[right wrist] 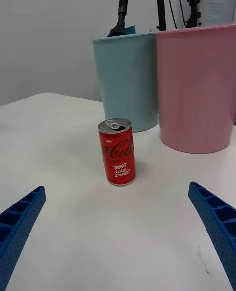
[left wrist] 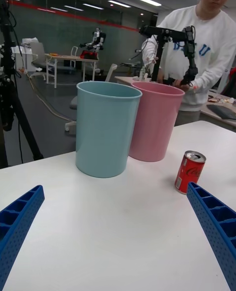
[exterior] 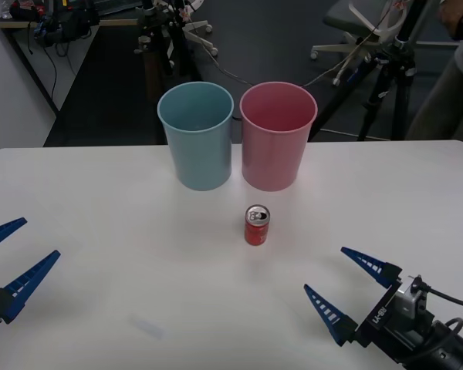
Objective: Grasp the object on the table and drop it into the matching bin: aluminum can to the light blue bin, PET bottle to the pink bin.
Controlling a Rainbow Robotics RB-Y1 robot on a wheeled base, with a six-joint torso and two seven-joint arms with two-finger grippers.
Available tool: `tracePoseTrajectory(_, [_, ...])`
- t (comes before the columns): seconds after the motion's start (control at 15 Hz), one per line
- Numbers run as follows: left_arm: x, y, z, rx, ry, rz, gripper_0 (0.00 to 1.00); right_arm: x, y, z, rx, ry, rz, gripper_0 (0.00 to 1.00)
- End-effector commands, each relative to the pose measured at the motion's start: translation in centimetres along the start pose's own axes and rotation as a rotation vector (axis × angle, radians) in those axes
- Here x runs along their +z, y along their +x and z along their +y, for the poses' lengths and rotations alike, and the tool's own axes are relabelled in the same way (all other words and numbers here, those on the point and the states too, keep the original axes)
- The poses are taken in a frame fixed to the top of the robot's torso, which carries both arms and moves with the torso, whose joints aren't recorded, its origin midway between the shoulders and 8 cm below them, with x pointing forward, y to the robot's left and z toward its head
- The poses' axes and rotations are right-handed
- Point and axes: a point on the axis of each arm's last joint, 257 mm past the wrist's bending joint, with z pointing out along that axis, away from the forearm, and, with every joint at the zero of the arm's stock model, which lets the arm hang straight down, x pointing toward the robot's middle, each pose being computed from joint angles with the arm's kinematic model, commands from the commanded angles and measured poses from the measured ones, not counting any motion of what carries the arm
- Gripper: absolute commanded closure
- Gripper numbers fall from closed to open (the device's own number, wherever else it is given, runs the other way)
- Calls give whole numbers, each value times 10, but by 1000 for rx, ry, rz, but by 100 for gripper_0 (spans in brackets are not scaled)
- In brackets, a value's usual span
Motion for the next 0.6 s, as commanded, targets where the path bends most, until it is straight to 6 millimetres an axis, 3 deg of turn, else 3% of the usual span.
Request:
tracePoseTrajectory(0.07, [0, 0, 0, 0, 0, 0, 0, 18, 8, 6, 1, 18, 14, 0])
tracePoseTrajectory(0.6, [0, 0, 0, 0, 0, 0, 0, 57, 19, 18, -2, 74, 39, 0])
